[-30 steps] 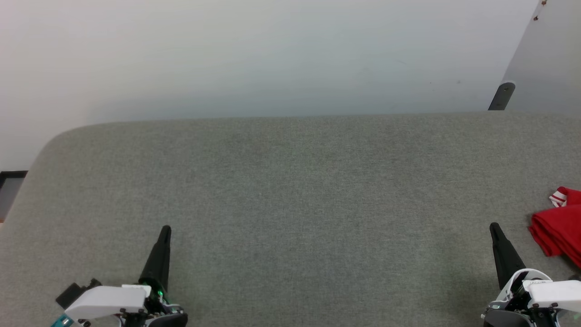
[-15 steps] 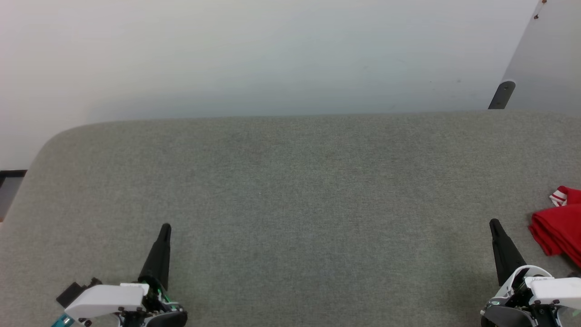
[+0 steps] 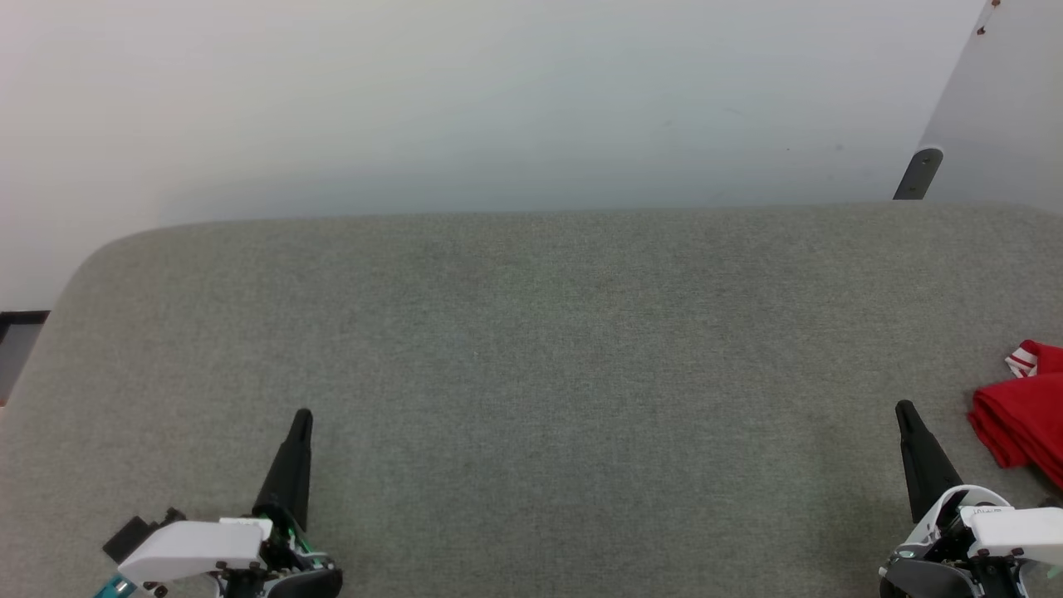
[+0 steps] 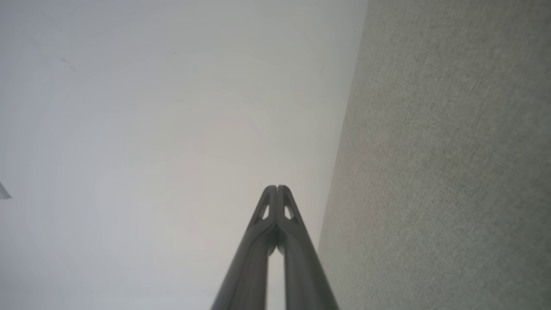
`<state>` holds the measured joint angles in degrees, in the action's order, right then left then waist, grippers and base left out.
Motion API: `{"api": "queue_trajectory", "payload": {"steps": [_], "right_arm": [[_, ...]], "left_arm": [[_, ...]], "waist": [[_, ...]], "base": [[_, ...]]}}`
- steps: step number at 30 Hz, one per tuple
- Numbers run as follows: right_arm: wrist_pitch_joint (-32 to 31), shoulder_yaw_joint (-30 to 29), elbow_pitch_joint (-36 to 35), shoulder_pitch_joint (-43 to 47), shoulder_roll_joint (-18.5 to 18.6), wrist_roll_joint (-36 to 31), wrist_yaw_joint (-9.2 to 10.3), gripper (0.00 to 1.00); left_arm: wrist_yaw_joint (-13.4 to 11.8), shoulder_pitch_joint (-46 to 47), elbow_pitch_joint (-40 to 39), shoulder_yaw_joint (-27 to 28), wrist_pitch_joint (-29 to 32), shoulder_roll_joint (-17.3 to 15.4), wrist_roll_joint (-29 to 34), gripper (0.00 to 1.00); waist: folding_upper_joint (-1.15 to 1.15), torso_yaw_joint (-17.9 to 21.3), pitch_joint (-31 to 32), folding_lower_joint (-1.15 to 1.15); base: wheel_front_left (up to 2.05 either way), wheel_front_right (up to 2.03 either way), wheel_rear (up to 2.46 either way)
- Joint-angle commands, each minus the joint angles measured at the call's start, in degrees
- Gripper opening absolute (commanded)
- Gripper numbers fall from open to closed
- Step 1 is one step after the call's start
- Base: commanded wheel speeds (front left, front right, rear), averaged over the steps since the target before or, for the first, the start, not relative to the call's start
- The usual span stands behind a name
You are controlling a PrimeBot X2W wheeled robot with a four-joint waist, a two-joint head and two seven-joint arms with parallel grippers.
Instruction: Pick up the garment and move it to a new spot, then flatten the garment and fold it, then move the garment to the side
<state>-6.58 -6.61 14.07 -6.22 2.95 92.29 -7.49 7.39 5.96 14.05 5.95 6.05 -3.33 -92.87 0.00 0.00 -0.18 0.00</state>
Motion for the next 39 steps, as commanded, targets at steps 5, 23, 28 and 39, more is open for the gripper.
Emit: {"api": "queue_trajectory", "payload": {"steps": [5, 23, 28, 39], "right_arm": [[-0.11, 0.03, 0.00, -0.16, -0.22, 0.19, 0.00, 0.00], [-0.10, 0.04, 0.00, -0.16, -0.22, 0.20, 0.00, 0.00], [-0.10, 0.05, 0.00, -0.16, -0.22, 0.20, 0.00, 0.00], [-0.09, 0.05, 0.00, -0.16, -0.22, 0.21, 0.00, 0.00]], "left_arm": [[0.18, 0.61, 0.09, 0.17, 0.27, 0.14, 0.06, 0.00], [0.18, 0.62, 0.09, 0.31, 0.31, 0.23, 0.20, 0.00], [0.18, 0.62, 0.09, 0.35, 0.35, 0.26, 0.24, 0.00], [0.18, 0.63, 0.09, 0.42, 0.40, 0.31, 0.29, 0.00]], "waist": [[0.00, 0.00, 0.00, 0.00], [0.00, 0.00, 0.00, 0.00], [0.00, 0.00, 0.00, 0.00], [0.00, 0.00, 0.00, 0.00]], "base": [[0.00, 0.00, 0.00], [0.00, 0.00, 0.00], [0.00, 0.00, 0.00], [0.00, 0.00, 0.00]]}}
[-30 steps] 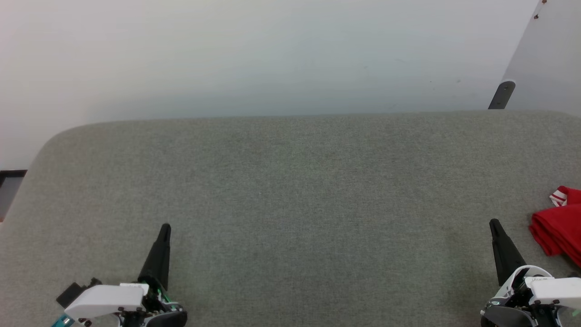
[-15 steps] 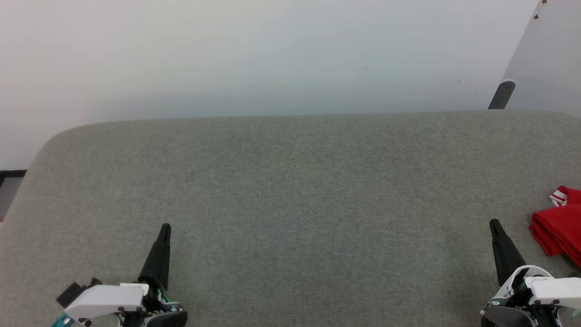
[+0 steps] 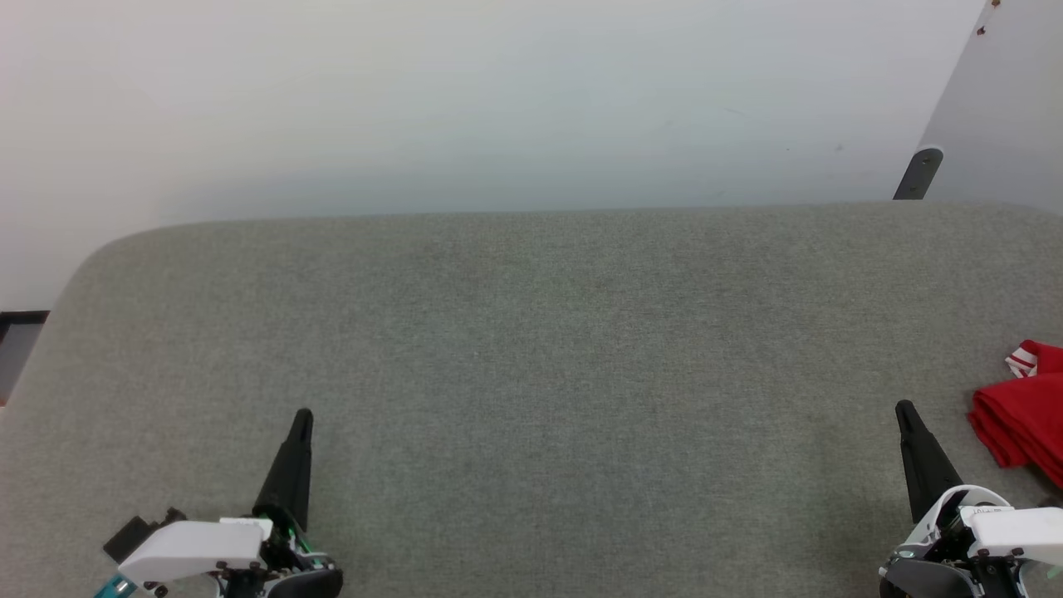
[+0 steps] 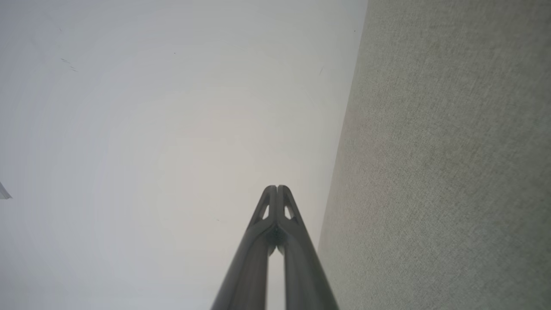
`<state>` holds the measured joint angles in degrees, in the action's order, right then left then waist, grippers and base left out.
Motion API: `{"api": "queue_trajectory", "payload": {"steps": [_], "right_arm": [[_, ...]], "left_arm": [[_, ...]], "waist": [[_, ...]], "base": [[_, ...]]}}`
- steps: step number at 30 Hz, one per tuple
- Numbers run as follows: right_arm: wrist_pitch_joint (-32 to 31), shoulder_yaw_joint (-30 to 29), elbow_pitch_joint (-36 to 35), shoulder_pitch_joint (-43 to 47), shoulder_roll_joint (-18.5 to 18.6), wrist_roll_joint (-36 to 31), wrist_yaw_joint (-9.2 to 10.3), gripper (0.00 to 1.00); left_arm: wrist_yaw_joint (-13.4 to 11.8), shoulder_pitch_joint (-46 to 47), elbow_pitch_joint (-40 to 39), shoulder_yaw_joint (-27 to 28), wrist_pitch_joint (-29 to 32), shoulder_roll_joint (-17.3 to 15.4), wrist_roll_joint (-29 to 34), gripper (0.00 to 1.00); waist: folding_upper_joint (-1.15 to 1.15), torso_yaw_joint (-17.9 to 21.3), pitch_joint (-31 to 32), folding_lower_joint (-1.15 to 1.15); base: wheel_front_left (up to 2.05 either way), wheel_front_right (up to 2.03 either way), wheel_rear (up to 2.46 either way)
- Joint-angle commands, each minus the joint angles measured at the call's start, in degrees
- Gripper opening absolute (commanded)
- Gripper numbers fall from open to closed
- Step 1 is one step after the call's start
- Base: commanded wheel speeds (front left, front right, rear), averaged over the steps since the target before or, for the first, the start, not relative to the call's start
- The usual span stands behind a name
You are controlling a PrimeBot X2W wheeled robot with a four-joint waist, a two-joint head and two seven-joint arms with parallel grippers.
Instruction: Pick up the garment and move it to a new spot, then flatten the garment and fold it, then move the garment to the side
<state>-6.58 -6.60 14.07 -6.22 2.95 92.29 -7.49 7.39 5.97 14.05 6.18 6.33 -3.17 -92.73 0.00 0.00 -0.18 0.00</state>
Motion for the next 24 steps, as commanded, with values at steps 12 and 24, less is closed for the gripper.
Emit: {"api": "queue_trajectory", "payload": {"steps": [12, 24], "right_arm": [[-0.08, 0.04, 0.00, -0.15, -0.22, 0.21, 0.00, 0.00], [-0.08, 0.05, 0.00, -0.15, -0.22, 0.22, 0.00, 0.00]], "left_arm": [[0.18, 0.62, 0.10, 0.25, 0.18, 0.17, 0.22, 0.00], [0.18, 0.62, 0.10, 0.30, 0.24, 0.20, 0.29, 0.00]], "waist": [[0.00, 0.00, 0.00, 0.00], [0.00, 0.00, 0.00, 0.00]], "base": [[0.00, 0.00, 0.00], [0.00, 0.00, 0.00]]}}
